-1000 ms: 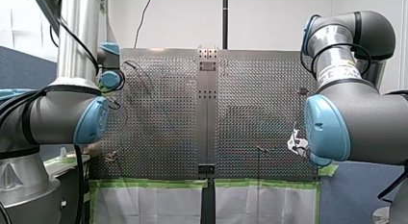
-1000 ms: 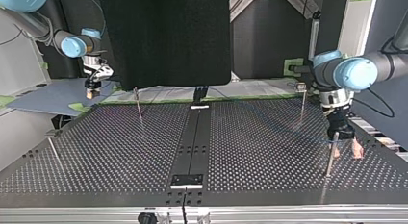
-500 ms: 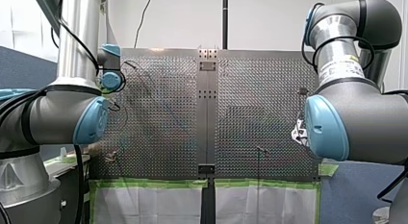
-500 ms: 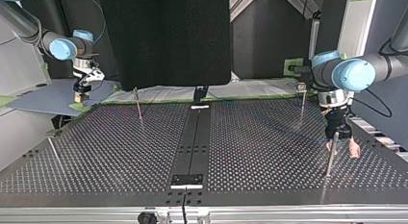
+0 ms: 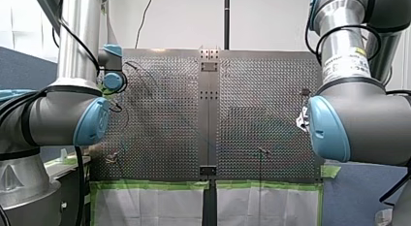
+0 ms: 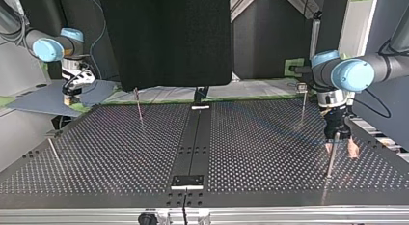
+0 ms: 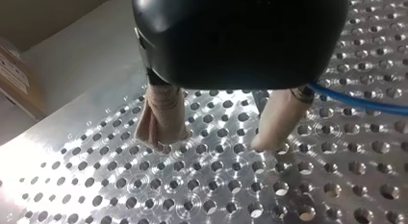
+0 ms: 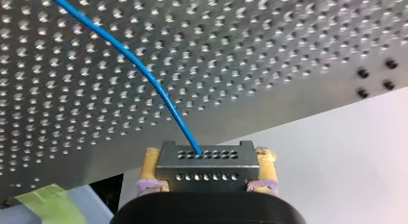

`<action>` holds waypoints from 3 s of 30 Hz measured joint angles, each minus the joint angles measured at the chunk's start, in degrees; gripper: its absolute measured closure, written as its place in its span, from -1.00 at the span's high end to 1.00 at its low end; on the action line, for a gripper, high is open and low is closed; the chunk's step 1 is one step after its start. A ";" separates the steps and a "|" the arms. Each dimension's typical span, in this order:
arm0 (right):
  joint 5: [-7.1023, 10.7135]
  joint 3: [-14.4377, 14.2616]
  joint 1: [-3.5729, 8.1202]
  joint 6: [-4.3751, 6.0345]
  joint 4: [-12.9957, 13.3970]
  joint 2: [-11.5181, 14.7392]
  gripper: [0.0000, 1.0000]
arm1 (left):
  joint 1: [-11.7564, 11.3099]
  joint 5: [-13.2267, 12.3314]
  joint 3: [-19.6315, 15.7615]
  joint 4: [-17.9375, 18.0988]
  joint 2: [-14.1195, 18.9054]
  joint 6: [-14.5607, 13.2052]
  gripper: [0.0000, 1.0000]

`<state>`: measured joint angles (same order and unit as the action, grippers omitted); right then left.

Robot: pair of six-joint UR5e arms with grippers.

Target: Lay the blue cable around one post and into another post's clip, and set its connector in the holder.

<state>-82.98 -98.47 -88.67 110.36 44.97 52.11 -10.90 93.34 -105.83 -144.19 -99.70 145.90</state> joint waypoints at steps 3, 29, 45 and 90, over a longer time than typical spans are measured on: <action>0.37 -0.02 0.09 -0.02 -1.40 1.53 -1.00 | 0.14 0.02 -0.01 -0.09 0.00 0.00 1.00; 1.67 0.06 -0.04 -5.89 -3.77 15.17 -1.00 | 1.16 -0.04 -0.03 -0.13 0.00 -0.40 1.00; 3.98 -0.01 1.85 -6.67 -2.67 12.81 -1.00 | 1.76 0.01 -0.01 -0.47 0.68 -0.41 1.00; 17.47 5.48 3.40 -4.24 -6.77 11.96 -1.00 | 2.20 0.12 0.00 -0.50 1.15 -1.47 1.00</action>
<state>-65.51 -92.99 -85.27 106.12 38.20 64.07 -8.70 93.47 -105.83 -144.69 -98.55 144.43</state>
